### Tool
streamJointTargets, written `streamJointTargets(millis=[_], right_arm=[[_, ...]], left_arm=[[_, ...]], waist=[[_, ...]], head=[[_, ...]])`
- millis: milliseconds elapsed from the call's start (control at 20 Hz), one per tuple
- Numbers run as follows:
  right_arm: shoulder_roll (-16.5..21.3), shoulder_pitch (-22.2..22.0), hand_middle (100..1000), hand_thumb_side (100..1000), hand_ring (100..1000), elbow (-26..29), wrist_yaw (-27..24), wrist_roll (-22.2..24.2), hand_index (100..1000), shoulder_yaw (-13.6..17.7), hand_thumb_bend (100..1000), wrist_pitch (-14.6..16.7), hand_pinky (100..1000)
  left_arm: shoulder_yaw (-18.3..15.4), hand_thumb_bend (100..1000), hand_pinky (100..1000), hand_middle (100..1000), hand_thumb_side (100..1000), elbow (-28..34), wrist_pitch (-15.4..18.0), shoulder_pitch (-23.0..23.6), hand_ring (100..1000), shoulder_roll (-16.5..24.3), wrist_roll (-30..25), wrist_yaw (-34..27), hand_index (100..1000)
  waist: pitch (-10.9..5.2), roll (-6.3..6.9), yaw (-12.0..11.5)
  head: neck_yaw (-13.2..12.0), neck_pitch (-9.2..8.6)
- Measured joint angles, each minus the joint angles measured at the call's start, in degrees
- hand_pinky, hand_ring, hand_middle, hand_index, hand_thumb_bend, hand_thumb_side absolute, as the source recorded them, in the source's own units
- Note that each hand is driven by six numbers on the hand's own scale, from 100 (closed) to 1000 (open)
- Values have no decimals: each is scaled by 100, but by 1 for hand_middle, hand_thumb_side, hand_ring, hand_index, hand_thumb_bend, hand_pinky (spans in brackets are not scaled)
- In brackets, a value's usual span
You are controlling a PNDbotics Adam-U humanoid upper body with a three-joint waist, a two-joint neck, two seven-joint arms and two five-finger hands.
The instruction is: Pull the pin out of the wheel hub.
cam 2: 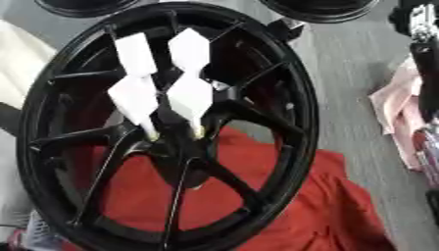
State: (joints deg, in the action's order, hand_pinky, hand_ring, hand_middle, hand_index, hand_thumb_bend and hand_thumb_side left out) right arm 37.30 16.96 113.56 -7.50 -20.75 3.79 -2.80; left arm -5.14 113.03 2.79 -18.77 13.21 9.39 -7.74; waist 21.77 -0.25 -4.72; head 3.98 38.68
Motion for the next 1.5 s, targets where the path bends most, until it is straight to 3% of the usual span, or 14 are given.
streamJointTargets(millis=[400, 800, 1000, 1200, 1500], right_arm=[[1274, 186, 629, 352, 737, 0, 538, 709, 688, -186, 100, 213, 815], [2306, 639, 661, 262, 768, 0, 1046, 1576, 720, -569, 100, 824, 833], [2670, 806, 672, 252, 777, 2, 1285, 2037, 730, -780, 100, 1170, 838], [2773, 860, 690, 241, 794, 11, 1369, 2264, 746, -859, 100, 1320, 847], [3179, 1354, 708, 256, 809, 31, 1610, 2692, 755, -1345, 100, 1716, 852]], left_arm=[[12, 171, 823, 650, 868, 0, -2, -1, 739, 46, -1, 16, 920], [64, 170, 823, 651, 868, 0, -22, -43, 740, 49, -29, 17, 920], [73, 170, 824, 651, 867, 0, -17, -60, 740, 50, -46, 17, 920], [94, 170, 823, 652, 867, 0, -21, -82, 741, 51, -65, 17, 920], [140, 169, 823, 651, 867, 1, -33, -117, 741, 100, -99, 17, 920]], waist=[[0, -15, -3], [-1, -28, -66], [-1, -62, -101], [-1, -71, -130], [-1, -147, -232]], head=[[-4, -8], [42, -64], [72, -113], [87, -154], [174, -209]])
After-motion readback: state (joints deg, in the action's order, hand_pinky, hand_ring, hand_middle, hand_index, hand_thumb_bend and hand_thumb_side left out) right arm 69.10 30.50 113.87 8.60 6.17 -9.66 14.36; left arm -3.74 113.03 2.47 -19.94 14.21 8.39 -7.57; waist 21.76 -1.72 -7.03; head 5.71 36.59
